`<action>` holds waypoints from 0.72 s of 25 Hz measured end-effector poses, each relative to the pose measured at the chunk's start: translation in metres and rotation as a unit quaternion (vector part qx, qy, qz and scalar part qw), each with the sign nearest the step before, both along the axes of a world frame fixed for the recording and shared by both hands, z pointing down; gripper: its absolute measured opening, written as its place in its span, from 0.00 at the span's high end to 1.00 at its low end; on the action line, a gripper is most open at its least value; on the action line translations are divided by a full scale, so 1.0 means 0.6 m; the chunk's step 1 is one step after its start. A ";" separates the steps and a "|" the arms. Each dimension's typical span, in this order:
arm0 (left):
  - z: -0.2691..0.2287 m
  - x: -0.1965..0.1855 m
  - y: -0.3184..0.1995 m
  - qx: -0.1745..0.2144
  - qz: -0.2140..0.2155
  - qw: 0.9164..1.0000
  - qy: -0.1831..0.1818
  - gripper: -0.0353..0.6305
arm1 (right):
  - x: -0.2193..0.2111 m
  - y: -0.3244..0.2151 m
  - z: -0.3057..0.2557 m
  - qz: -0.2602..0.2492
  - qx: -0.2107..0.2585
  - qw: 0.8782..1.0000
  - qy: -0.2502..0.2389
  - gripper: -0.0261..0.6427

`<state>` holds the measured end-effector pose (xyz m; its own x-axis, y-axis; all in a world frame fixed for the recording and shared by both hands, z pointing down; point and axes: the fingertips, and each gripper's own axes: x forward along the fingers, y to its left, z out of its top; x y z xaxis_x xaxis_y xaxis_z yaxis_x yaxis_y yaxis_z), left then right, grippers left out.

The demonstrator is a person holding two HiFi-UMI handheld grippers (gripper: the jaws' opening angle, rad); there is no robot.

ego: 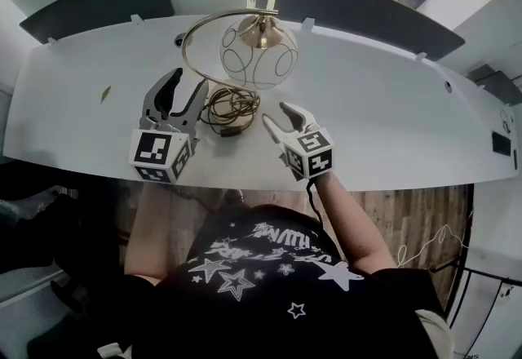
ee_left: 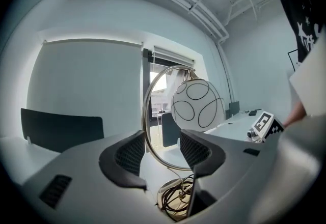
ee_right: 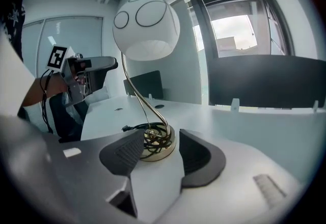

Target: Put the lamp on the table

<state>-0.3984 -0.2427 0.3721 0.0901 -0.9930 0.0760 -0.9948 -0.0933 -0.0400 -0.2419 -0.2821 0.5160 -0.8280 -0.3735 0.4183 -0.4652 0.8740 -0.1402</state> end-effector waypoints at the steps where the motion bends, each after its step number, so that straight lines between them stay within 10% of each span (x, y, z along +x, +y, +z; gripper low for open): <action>1: 0.001 0.008 0.006 -0.002 -0.007 1.000 0.002 0.64 | 0.011 0.006 -0.001 0.000 -0.007 1.000 -0.005 0.68; 18: 0.008 0.285 0.082 -0.015 0.021 1.000 -0.003 0.65 | 0.256 0.054 -0.058 0.027 0.028 0.998 -0.055 0.74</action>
